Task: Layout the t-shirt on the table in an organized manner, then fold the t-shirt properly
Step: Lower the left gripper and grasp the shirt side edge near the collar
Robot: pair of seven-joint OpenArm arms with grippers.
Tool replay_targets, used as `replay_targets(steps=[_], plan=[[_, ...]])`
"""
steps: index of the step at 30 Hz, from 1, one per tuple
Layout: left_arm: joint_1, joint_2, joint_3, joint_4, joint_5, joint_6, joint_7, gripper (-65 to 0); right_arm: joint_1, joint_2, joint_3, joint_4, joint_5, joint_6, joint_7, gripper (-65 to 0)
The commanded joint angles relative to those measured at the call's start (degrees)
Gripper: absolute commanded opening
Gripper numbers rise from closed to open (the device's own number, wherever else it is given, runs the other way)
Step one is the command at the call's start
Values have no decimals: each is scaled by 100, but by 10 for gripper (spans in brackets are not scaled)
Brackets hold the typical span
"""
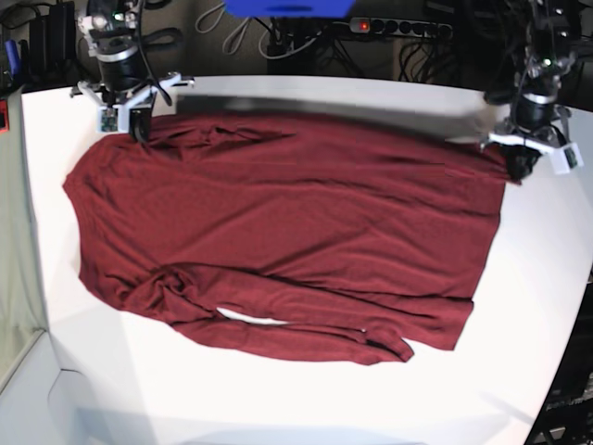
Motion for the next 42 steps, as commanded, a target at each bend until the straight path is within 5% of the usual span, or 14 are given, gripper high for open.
replay_targets(steps=[1, 7, 16, 42], plan=[[-22, -71, -41, 91, 21, -16, -100, -650, 29, 25, 28, 135, 55, -11, 144, -650], [-488, -62, 11, 74, 21, 10, -82, -650, 187, 34, 28, 126, 55, -11, 135, -650], [-1147, -53, -33, -67, 73, -8, 894, -650, 442, 43, 19, 74, 38, -11, 135, -650], [-1719, -62, -33, -1614, 82, -8, 894, -650, 881, 201, -8, -6, 38, -11, -392, -650]])
